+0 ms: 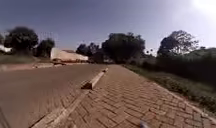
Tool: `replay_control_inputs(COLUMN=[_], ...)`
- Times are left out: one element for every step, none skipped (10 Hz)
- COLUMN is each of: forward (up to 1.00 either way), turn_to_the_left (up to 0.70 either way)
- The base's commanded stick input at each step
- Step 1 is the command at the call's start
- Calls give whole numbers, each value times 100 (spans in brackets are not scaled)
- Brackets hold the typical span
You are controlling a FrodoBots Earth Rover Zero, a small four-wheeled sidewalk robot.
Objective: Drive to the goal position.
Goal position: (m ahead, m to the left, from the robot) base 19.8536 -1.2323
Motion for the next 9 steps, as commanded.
replay_control_inputs(forward=[100, 100, 100, 100, 100, 100, 100, 100, 100], turn_to_the_left=[-40, -40, -40, -40, -40, -38, -20, -3, 0])
